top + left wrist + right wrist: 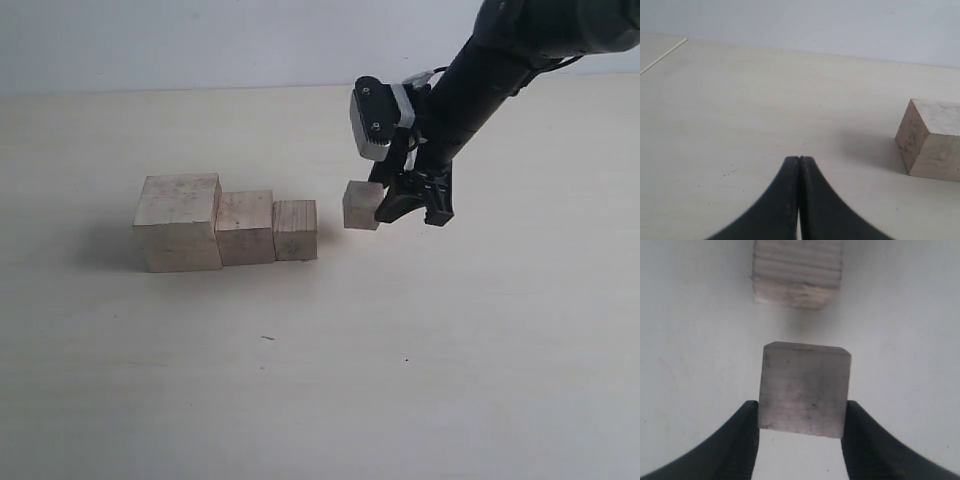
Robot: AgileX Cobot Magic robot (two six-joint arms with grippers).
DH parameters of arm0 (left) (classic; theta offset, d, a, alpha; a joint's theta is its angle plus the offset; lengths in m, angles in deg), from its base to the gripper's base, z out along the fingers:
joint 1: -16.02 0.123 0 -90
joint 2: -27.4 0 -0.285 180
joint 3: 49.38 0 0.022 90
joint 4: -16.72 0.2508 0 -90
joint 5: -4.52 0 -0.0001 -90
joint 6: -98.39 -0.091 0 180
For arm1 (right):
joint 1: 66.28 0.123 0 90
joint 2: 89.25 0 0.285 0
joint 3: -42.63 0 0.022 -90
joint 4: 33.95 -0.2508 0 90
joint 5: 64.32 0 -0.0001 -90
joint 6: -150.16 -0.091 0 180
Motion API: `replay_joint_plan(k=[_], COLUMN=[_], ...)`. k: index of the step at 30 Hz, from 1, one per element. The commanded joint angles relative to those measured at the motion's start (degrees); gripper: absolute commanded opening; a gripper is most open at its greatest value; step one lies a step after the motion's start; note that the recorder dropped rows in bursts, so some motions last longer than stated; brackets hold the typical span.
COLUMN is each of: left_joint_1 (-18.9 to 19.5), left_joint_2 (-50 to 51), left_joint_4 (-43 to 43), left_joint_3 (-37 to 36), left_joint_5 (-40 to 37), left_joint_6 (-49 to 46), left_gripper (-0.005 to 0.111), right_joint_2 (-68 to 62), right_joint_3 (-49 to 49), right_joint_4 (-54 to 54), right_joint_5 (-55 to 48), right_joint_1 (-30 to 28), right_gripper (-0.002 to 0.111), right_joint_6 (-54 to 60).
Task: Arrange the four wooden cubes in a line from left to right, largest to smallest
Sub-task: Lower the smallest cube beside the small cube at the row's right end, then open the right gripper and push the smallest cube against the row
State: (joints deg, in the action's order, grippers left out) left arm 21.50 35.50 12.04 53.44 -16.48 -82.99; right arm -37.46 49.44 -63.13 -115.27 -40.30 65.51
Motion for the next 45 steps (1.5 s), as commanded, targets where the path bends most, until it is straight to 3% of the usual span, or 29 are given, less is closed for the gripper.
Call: replay_joint_plan(k=[1, 16, 21, 33, 39, 45], left_joint_1=[-0.40, -0.40, -0.40, -0.40, -0.40, -0.40], left_joint_2=[-0.32, -0.32, -0.32, -0.32, -0.32, -0.32], left_joint_4=[0.01, 0.01, 0.01, 0.01, 0.01, 0.01], left_joint_3=[-0.03, -0.03, -0.03, -0.03, -0.03, -0.03], left_joint_5=[0.68, 0.68, 0.68, 0.68, 0.68, 0.68], left_joint_6=[0.13, 0.13, 0.13, 0.13, 0.13, 0.13], left_gripper=[0.000, 0.000, 0.000, 0.000, 0.000, 0.000], right_joint_2=[-0.76, -3.72, -3.72, -3.72, -1.17, 1.84], right_joint_3=[0.53, 0.53, 0.53, 0.53, 0.53, 0.53], right_joint_4=[-0.80, -0.78, -0.78, -2.33, -2.67, 9.73], right_joint_5=[-0.22, 1.40, 1.40, 3.19, 3.66, 3.96], right_joint_1=[1.96, 3.32, 3.32, 3.32, 3.32, 3.32], right_gripper=[0.000, 0.001, 0.016, 0.072, 0.076, 0.076], right_joint_6=[0.45, -3.06, -3.06, -4.50, -8.50, -24.77])
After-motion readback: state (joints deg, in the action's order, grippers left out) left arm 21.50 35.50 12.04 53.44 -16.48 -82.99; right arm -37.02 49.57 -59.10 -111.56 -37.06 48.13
